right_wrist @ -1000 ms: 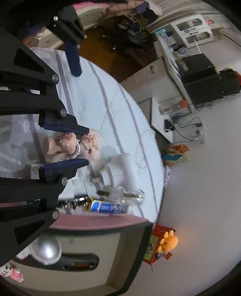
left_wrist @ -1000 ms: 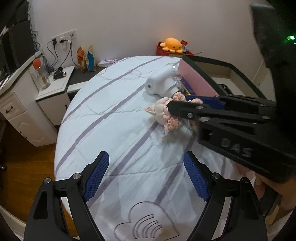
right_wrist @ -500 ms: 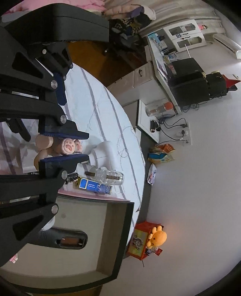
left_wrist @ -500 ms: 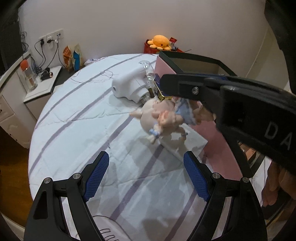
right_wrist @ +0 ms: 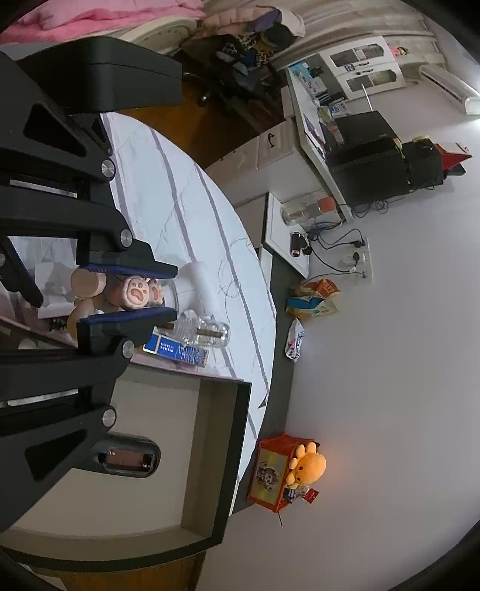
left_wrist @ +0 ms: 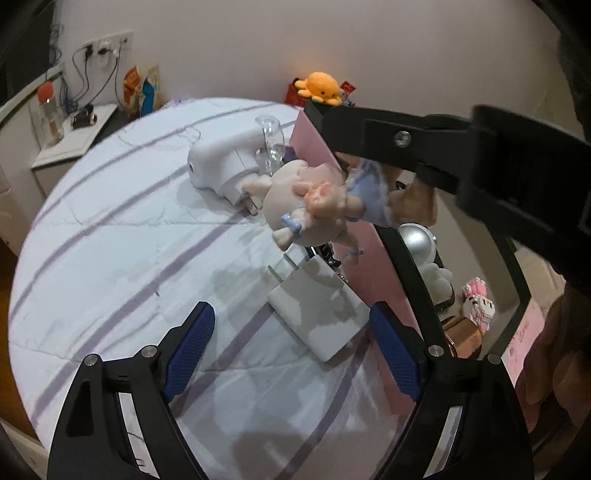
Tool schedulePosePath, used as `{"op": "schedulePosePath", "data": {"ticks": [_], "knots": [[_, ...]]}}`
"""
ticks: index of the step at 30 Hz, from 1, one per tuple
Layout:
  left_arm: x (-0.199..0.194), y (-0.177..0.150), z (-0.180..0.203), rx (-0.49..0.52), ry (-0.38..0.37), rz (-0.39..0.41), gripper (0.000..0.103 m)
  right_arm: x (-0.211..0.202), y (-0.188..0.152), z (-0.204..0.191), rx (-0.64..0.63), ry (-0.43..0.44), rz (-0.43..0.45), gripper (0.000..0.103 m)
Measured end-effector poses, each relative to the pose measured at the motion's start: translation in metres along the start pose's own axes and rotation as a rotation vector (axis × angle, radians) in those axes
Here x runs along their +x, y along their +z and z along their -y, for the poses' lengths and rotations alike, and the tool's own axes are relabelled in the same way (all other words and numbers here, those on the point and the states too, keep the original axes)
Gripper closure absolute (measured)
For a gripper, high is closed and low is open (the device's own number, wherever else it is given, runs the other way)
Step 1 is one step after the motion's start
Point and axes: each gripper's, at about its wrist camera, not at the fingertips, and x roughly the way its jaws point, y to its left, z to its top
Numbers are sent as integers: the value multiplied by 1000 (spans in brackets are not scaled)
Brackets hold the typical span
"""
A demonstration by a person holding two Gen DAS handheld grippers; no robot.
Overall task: Organize rigid objects
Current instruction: 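Lift the doll with the right tool while the left tool moves to the white charger, then close the left tool around the white square charger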
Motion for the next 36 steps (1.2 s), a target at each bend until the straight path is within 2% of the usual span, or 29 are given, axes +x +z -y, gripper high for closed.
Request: {"op": "schedulePosePath", "data": {"ticks": [4, 8, 10, 12, 13, 17, 22, 28, 31, 32, 34, 35, 36], "knots": [[6, -1, 4, -31, 19, 6, 13, 0, -1, 4, -7, -20, 4, 87], [11, -2, 7, -12, 46, 20, 15, 2, -4, 11, 5, -12, -7, 87], [12, -1, 5, 8, 47, 26, 19, 3, -5, 11, 5, -5, -10, 87], [12, -1, 1, 33, 40, 26, 36, 3, -6, 12, 5, 5, -12, 87], [12, -1, 1, 48, 62, 24, 39, 3, -6, 12, 4, 9, -14, 87], [8, -6, 1, 102, 74, 10, 46, 2, -6, 11, -1, 19, -15, 87], [-3, -8, -16, 94, 104, 0, 55, 2, -7, 9, -3, 31, -18, 87], [-11, -7, -39, 39, 146, 2, 54, 4, -8, 1, -15, 40, -25, 87], [-6, -2, -35, 49, 136, 10, 36, 4, -8, 1, -13, 39, -29, 87], [-3, -1, -32, 66, 147, 12, 33, 4, -8, 0, -13, 38, -31, 87], [5, 2, -28, 98, 182, 8, 35, 5, -9, 0, -11, 35, -36, 87], [7, 2, -26, 114, 200, 16, 42, 5, -10, 0, -11, 34, -37, 87], [8, 3, -26, 121, 210, 24, 56, 5, -10, 1, -11, 33, -40, 87]]}}
